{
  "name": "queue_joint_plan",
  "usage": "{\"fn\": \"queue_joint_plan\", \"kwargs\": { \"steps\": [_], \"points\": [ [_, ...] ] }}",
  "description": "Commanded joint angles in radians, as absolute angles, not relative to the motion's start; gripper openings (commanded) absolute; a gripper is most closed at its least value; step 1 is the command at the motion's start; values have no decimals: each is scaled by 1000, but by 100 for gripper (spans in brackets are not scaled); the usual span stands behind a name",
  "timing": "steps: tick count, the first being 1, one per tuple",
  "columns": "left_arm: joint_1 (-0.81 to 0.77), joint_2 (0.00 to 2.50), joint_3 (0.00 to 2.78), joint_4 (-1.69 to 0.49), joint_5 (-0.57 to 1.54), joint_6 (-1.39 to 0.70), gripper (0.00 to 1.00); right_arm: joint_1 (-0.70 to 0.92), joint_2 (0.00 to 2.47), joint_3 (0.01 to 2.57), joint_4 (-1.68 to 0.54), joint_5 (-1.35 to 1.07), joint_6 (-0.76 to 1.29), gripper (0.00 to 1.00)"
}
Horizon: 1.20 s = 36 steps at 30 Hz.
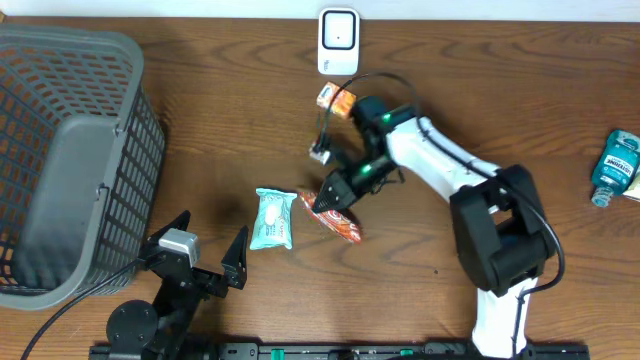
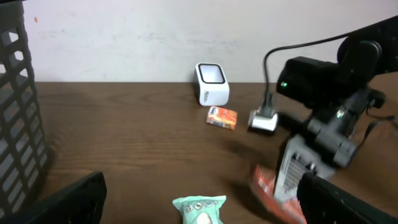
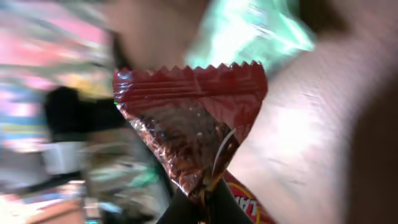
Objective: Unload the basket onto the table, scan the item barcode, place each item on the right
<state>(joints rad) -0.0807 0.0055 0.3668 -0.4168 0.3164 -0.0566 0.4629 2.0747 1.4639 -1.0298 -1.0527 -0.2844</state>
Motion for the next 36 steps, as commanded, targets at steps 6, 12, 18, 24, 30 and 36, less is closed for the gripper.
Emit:
{"fn": "queue_joint_plan", "kwargs": {
  "steps": [6, 12, 18, 24, 30, 36],
  "points": [
    [-84, 3, 366, -415, 329, -69, 98, 450, 2068, 1480, -1062, -1562, -101, 2],
    [-84, 3, 366, -415, 329, -69, 98, 450, 2068, 1479, -1087, -1562, -27, 1],
    [-84, 3, 366, -415, 329, -69, 98, 445, 2068, 1479, -1288, -1562, 339, 1],
    [-84, 3, 366, -415, 329, -69, 98, 417, 2068, 1479, -1512, -1562, 701, 1],
    [-84, 3, 366, -415, 329, -69, 98, 370, 2068, 1479, -1613, -1562, 919, 1],
    [-84, 3, 366, -415, 329, -69, 98, 293, 2068, 1479, -1612, -1562, 1023, 1]
  ]
}}
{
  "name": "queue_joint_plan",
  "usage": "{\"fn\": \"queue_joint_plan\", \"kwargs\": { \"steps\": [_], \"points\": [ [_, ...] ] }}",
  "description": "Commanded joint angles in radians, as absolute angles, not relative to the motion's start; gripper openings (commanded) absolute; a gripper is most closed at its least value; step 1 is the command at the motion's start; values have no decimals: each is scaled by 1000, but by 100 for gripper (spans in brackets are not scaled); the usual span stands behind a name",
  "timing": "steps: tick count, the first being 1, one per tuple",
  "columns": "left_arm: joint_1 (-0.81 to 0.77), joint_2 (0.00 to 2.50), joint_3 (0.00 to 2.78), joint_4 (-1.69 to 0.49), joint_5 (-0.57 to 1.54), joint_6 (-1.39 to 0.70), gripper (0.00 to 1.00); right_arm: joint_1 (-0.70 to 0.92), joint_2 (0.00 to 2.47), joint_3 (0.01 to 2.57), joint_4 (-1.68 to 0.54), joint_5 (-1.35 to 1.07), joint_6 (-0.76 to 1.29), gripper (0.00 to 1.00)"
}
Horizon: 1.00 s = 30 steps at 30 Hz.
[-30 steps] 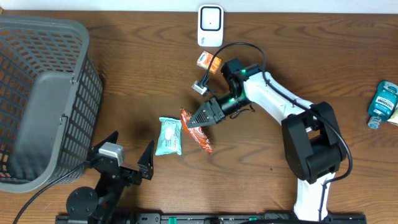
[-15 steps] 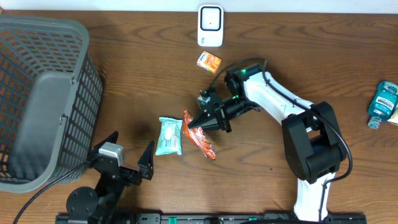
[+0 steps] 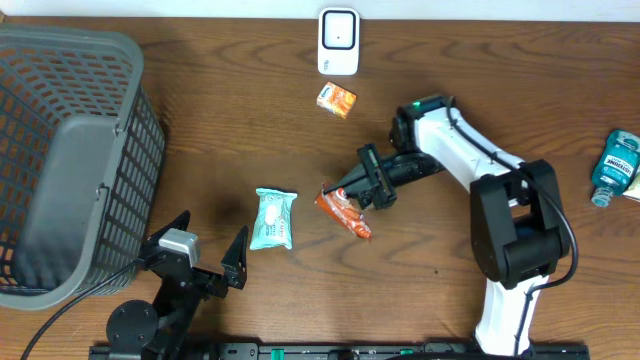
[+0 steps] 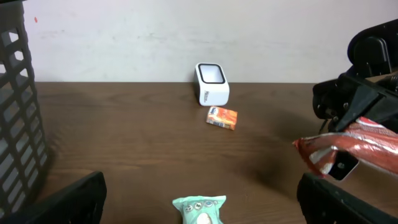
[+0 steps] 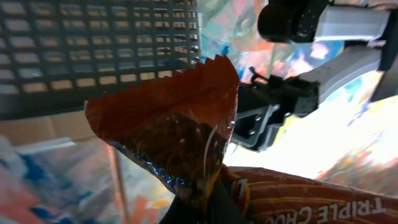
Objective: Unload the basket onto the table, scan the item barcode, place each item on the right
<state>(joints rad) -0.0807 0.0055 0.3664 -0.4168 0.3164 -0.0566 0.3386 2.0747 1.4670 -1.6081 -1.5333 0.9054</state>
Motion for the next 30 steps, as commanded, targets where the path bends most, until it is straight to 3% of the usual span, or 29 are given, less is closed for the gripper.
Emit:
{"fn": "queue_joint_plan", "kwargs": {
  "steps": [1, 8, 12, 16, 20, 22, 23, 25, 27, 30],
  "points": [
    [-84, 3, 366, -415, 329, -69, 98, 278, 2068, 1479, -1611, -1562, 1048, 1],
    [-84, 3, 366, -415, 329, -69, 98, 165, 2069, 1479, -1470, -1548, 1192, 1],
    [-84, 3, 366, -415, 329, -69, 98, 158, 2069, 1479, -1339, -1350, 906, 1],
    [-84, 3, 366, -415, 329, -69, 98, 169, 2069, 1479, -972, -1023, 664, 1],
    [-84, 3, 366, -415, 329, -69, 98, 215, 2069, 1479, -814, -793, 402, 6],
    [-84, 3, 366, -415, 329, -69, 98, 238, 2069, 1479, -778, -743, 347, 22],
    [-84, 3, 366, -415, 329, -69, 98, 250, 2069, 1479, -746, -739, 289, 37],
    [-84, 3, 366, -415, 329, -69, 98, 262, 2069, 1480, -705, -727, 221, 57],
    [-84, 3, 366, -415, 329, -69, 98, 271, 2068, 1486, -680, -670, 220, 69],
    [-84, 3, 366, -415, 329, -69, 98, 294, 2062, 1533, -722, -555, 151, 67]
  ]
}}
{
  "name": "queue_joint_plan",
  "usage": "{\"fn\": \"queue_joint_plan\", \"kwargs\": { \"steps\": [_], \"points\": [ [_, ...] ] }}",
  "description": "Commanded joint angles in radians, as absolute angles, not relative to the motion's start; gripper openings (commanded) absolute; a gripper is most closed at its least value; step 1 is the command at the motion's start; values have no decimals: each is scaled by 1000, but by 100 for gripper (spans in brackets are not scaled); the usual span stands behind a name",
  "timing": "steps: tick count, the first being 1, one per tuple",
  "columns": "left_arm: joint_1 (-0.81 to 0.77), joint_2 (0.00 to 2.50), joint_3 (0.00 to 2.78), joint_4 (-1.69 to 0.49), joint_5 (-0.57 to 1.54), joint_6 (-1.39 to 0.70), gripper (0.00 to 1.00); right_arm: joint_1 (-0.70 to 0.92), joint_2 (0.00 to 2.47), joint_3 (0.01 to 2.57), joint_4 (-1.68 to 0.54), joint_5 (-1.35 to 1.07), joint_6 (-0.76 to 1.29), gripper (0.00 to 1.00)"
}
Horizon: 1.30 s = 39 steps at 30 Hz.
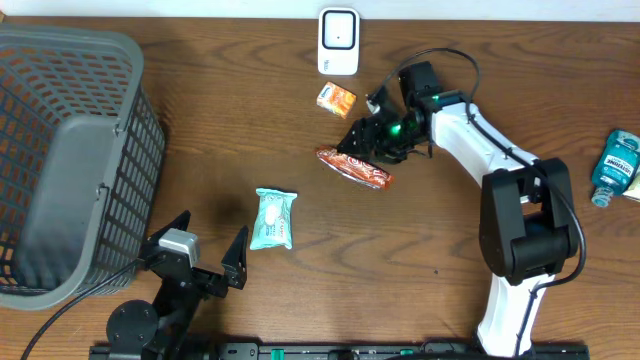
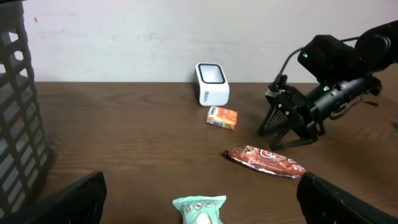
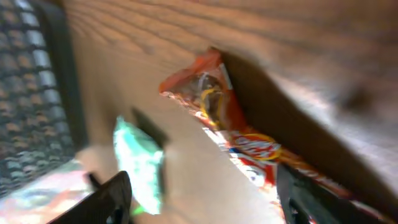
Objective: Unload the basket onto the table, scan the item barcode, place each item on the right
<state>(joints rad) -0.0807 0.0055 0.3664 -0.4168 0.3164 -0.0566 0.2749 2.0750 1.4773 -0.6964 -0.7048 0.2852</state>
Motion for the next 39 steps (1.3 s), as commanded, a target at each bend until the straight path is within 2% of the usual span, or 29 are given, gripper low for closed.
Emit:
{"fn": "queue_joint_plan", "kwargs": {
  "steps": [1, 5, 8, 10, 11, 19, 27, 37, 39],
  "points": [
    [-84, 3, 366, -415, 329, -69, 98, 313, 2055, 1549, -752, -493, 84, 62],
    [-84, 3, 366, -415, 329, -69, 98, 445, 2020, 1559, -796, -83, -46, 56],
    [-84, 3, 366, -415, 329, -69, 98, 541, 2032, 1555, -798, 66, -232, 49],
    [-84, 3, 366, -415, 329, -69, 98, 587, 2046, 1555, -800, 141, -289, 47],
    [-84, 3, 366, -415, 329, -69, 98, 603, 2049, 1555, -792, 161, -289, 99],
    [-84, 3, 366, -415, 329, -69, 98, 614, 2050, 1554, -764, 316, -289, 99],
    [-84, 3, 366, -415, 329, -69, 98, 636, 2050, 1521, -772, 315, -297, 99],
    [-84, 3, 366, -415, 329, -69, 98, 649, 2050, 1374, -630, 324, -319, 99],
    [-84, 3, 366, -415, 329, -69, 98, 649, 2050, 1371, -617, 324, -319, 96]
  ]
}}
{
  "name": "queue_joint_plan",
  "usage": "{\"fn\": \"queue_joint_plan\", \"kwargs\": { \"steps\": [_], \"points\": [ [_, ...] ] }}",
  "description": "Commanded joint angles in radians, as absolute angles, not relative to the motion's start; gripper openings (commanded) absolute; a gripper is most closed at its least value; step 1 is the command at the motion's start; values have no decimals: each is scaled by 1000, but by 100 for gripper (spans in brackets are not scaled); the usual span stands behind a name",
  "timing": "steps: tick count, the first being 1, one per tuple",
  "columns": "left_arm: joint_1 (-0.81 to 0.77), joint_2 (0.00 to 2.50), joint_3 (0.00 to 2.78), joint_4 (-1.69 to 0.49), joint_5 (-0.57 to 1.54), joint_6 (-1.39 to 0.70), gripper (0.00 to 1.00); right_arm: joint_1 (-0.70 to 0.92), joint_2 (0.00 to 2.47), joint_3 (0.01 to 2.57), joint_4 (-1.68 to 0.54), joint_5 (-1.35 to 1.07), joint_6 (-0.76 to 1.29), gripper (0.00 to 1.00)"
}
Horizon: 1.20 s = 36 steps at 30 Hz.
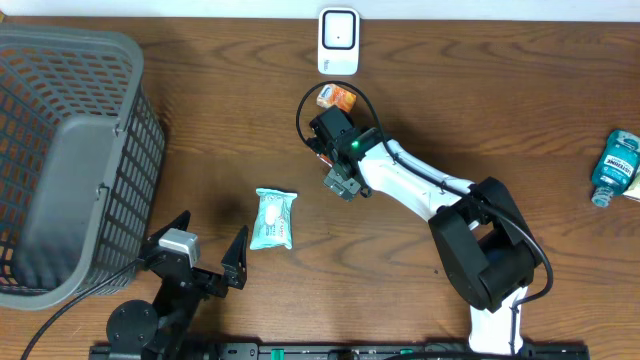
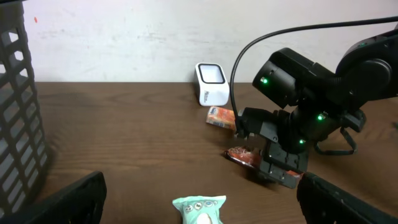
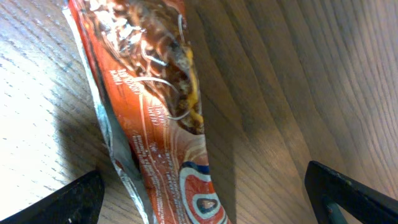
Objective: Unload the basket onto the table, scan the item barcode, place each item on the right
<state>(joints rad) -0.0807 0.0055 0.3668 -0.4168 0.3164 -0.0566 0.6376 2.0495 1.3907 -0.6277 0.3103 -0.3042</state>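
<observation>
The red snack wrapper (image 3: 161, 124) lies flat on the wooden table, its printed side up. My right gripper (image 3: 205, 202) hangs over it, open, with a dark finger (image 3: 59, 202) on each side of the wrapper. In the left wrist view the wrapper (image 2: 244, 155) shows partly under that gripper (image 2: 283, 171); in the overhead view the gripper (image 1: 339, 180) hides most of it. The white scanner (image 1: 338, 40) stands at the table's far edge. My left gripper (image 1: 213, 228) rests open at the near edge, holding nothing.
A small orange box (image 1: 337, 97) lies between the scanner and the right gripper. A teal packet (image 1: 272, 218) lies in front of the left gripper. A grey mesh basket (image 1: 70, 150) fills the left side. A blue bottle (image 1: 615, 165) lies at the far right.
My right gripper stood open to the right of the wrapper. It is now directly over the wrapper, still open, fingers on either side. The wrapper stays on the table. The left arm is unchanged.
My right gripper was shut on the red wrapper beside the teal packet, then held it raised off the table. Later the wrapper lay on the table nearer the scanner with the gripper open beside it. Now the open gripper is over it.
</observation>
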Motion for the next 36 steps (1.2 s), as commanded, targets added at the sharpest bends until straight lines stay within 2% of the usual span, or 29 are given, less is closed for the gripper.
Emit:
{"fn": "queue_joint_plan", "kwargs": {
  "steps": [1, 6, 13, 14, 16, 23, 25, 31, 32, 33, 36],
  "points": [
    [-84, 3, 366, -415, 329, -69, 98, 648, 2050, 1370, -613, 324, -319, 94],
    [-84, 3, 366, -415, 329, -69, 98, 649, 2050, 1318, -579, 323, -323, 82],
    [-84, 3, 366, -415, 329, -69, 98, 649, 2050, 1229, -471, 324, -331, 56],
    [-84, 3, 366, -415, 329, -69, 98, 649, 2050, 1227, -466, 331, -330, 47],
    [-84, 3, 366, -415, 329, -69, 98, 649, 2050, 1227, -460, 342, -330, 38],
    [-84, 3, 366, -415, 329, -69, 98, 649, 2050, 1227, -437, 350, -330, 35],
    [-84, 3, 366, -415, 329, -69, 98, 649, 2050, 1227, -426, 374, -330, 29],
    [-84, 3, 366, -415, 329, -69, 98, 649, 2046, 1243, -404, 413, -330, 19],
    [-84, 3, 366, -415, 329, -69, 98, 649, 2034, 1251, -415, 407, -328, 8],
    [-84, 3, 366, -415, 329, -69, 98, 649, 2026, 1253, -416, 398, -320, 1],
    [-84, 3, 366, -415, 329, -69, 98, 645, 1967, 1261, -433, 194, -311, 1]
  ]
}}
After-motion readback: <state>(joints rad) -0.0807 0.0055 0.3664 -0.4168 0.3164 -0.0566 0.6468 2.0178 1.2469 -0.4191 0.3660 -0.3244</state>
